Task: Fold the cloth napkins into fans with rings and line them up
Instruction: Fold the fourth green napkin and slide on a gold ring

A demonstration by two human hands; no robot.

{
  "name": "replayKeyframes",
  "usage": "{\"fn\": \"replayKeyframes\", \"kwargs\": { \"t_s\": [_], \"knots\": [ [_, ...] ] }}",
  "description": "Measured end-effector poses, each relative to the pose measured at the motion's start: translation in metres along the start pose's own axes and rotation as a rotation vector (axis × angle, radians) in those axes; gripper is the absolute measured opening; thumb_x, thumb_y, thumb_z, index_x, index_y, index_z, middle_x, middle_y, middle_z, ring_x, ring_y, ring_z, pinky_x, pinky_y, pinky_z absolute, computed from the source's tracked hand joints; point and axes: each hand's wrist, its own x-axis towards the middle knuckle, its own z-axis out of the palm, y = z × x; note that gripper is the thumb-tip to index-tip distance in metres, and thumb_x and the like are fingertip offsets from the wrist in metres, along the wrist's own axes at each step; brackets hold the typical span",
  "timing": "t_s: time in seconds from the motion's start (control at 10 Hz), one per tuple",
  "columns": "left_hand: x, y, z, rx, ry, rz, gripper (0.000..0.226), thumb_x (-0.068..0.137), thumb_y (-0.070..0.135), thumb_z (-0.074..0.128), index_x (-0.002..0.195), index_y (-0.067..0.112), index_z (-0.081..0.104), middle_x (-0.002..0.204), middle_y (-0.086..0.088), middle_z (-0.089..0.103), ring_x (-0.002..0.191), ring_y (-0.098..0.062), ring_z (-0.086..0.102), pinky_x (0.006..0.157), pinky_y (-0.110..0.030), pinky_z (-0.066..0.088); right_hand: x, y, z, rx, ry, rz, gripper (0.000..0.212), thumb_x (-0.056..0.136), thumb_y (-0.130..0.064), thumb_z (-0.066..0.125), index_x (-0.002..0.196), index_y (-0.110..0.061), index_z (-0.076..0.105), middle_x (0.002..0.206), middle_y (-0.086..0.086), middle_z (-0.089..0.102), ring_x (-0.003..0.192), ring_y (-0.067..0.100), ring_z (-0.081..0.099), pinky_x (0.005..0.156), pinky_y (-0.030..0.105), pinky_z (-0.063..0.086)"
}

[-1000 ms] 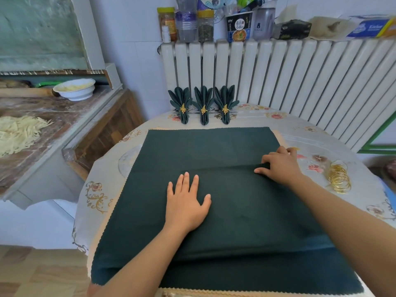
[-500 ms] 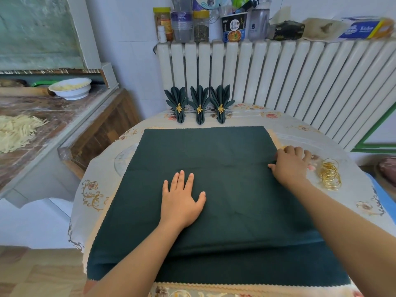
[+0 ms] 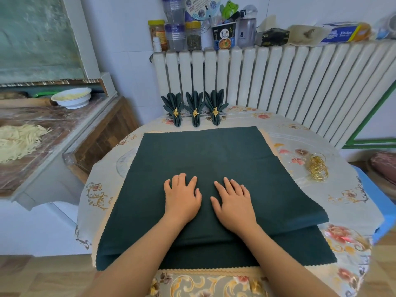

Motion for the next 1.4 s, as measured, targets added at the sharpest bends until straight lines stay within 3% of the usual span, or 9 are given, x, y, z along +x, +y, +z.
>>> {"fn": "replayKeyframes", "kwargs": {
  "t_s": [0.1,0.2,0.4,0.5,0.8,1.0,1.1,1.2,1.4],
  "knots": [
    [-0.014,0.010,-0.008,0.085,-0.024,0.070,0.052,0.100,0.036,0.026,0.150,0.020,0.024,0.149,-0.007,0.032,0.134,-0.026,0.029,0.110,-0.041,0.022,-0.002,-0.001,-0.005,0.001,-0.026,0.001,0.080,0.080,-0.060,-0.007,0.150,-0.030,0.017,0.159,0.000,0.012,0.145,0.018,0.006,0.116,0.038,0.001],
    [-0.035,0.015,-0.008,-0.056,-0.233,-0.004,0.058,0.101,0.044,0.021,0.153,0.024,0.007,0.161,-0.007,0.003,0.147,-0.029,0.000,0.117,-0.051,0.004,-0.004,0.000,-0.004,-0.003,-0.041,0.004,0.057,0.098,-0.052,0.016,0.150,-0.029,0.018,0.159,0.001,0.011,0.146,0.018,0.006,0.117,0.038,0.002],
    [-0.050,0.010,0.002,-0.044,-0.170,0.017,0.059,0.099,0.050,0.012,0.153,0.031,-0.004,0.161,-0.001,-0.009,0.147,-0.024,-0.011,0.115,-0.058,-0.007,-0.009,-0.010,-0.012,0.060,0.001,-0.034,0.045,0.102,-0.036,0.025,0.146,-0.027,0.032,0.156,-0.002,0.024,0.144,0.015,0.013,0.116,0.035,0.006],
    [-0.052,0.011,0.002,-0.053,-0.164,0.015,0.059,0.099,0.051,0.013,0.152,0.032,-0.003,0.161,-0.001,-0.008,0.147,-0.024,-0.011,0.115,-0.057,-0.007,-0.032,-0.013,-0.009,0.050,-0.027,-0.097,0.047,0.102,-0.038,0.021,0.148,-0.030,0.025,0.157,-0.005,0.018,0.145,0.014,0.008,0.117,0.033,0.004],
    [-0.053,0.010,0.004,-0.070,-0.152,0.023,0.059,0.098,0.052,0.011,0.153,0.032,-0.002,0.161,-0.001,-0.007,0.147,-0.024,-0.011,0.116,-0.057,-0.006,-0.051,0.082,-0.025,-0.055,-0.109,0.187,0.054,0.099,-0.049,0.009,0.150,-0.035,-0.002,0.159,-0.006,-0.006,0.145,0.013,-0.009,0.118,0.036,-0.005],
    [-0.053,0.009,0.004,-0.076,-0.158,0.020,0.059,0.098,0.051,0.011,0.153,0.032,-0.002,0.161,-0.001,-0.008,0.147,-0.024,-0.011,0.115,-0.057,-0.007,-0.055,0.120,-0.030,-0.053,-0.113,0.294,0.057,0.098,-0.051,0.007,0.151,-0.032,-0.002,0.159,-0.001,-0.005,0.146,0.017,-0.007,0.118,0.038,-0.004],
    [-0.054,0.011,0.004,-0.077,-0.158,0.018,0.059,0.098,0.051,0.011,0.153,0.032,-0.003,0.161,-0.001,-0.008,0.147,-0.024,-0.012,0.115,-0.057,-0.007,-0.052,0.111,-0.036,-0.097,-0.142,0.314,0.056,0.100,-0.047,0.007,0.152,-0.026,-0.002,0.159,0.003,-0.005,0.146,0.020,-0.008,0.118,0.041,-0.006],
    [-0.053,0.012,0.003,-0.085,-0.150,0.022,0.059,0.098,0.051,0.012,0.153,0.032,-0.002,0.161,-0.001,-0.007,0.147,-0.024,-0.011,0.116,-0.057,-0.007,-0.047,0.077,-0.040,-0.103,-0.040,0.229,0.052,0.103,-0.035,0.014,0.152,-0.018,0.008,0.159,0.005,0.003,0.146,0.021,-0.001,0.118,0.040,-0.002],
    [-0.054,0.011,0.002,-0.084,-0.156,0.025,0.059,0.099,0.050,0.014,0.153,0.031,-0.001,0.161,-0.001,-0.007,0.147,-0.023,-0.011,0.116,-0.057,-0.007,-0.023,-0.013,-0.019,0.166,-0.045,-0.037,0.048,0.103,-0.027,0.022,0.150,-0.016,0.020,0.158,0.004,0.016,0.146,0.017,0.007,0.118,0.033,0.003]
  ]
}}
